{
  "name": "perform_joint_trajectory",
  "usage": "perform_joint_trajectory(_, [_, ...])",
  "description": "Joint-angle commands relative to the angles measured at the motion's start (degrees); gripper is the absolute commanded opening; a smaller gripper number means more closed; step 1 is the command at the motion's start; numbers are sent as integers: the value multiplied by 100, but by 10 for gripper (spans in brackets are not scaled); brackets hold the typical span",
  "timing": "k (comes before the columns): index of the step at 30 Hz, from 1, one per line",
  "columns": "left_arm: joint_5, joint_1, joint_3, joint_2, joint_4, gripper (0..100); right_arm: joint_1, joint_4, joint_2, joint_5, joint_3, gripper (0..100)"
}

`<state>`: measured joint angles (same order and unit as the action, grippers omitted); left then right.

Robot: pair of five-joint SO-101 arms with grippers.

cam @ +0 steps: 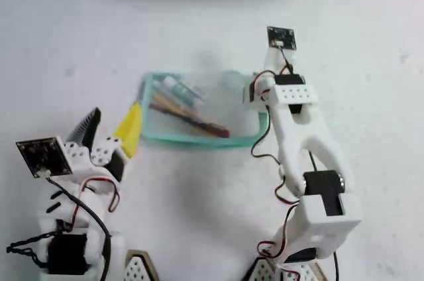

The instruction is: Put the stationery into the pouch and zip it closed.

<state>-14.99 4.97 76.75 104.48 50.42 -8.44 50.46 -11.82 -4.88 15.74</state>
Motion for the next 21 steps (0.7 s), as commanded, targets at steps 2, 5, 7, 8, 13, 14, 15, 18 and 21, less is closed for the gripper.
perform_joint_trajectory(2, [-70, 40, -35, 4, -167, 282, 92, -154, -286, 378, 26, 17])
perform_joint_trajectory(5, [-62, 40, -35, 4, -167, 282, 92, -338, -418, 396, 0, 17])
perform_joint_trajectory(7, [-62, 31, -35, 4, -167, 282, 92, -374, -426, 396, -79, 17])
perform_joint_trajectory(8, [-53, -22, -35, 4, -167, 282, 92, -418, -435, 396, -114, 17])
perform_joint_trajectory(13, [-35, -303, 88, -4, -255, 282, 75, -725, -444, 422, -105, 17])
perform_joint_trajectory(14, [-35, -321, 123, -4, -299, 282, 75, -734, -444, 431, -105, 17])
perform_joint_trajectory(15, [-35, -321, 149, -4, -308, 282, 84, -734, -444, 431, -105, 17])
perform_joint_trajectory(18, [-35, -321, 158, -4, -308, 282, 92, -787, -444, 431, -114, 20])
perform_joint_trajectory(21, [-35, -321, 167, -4, -308, 282, 92, -787, -444, 431, -105, 27])
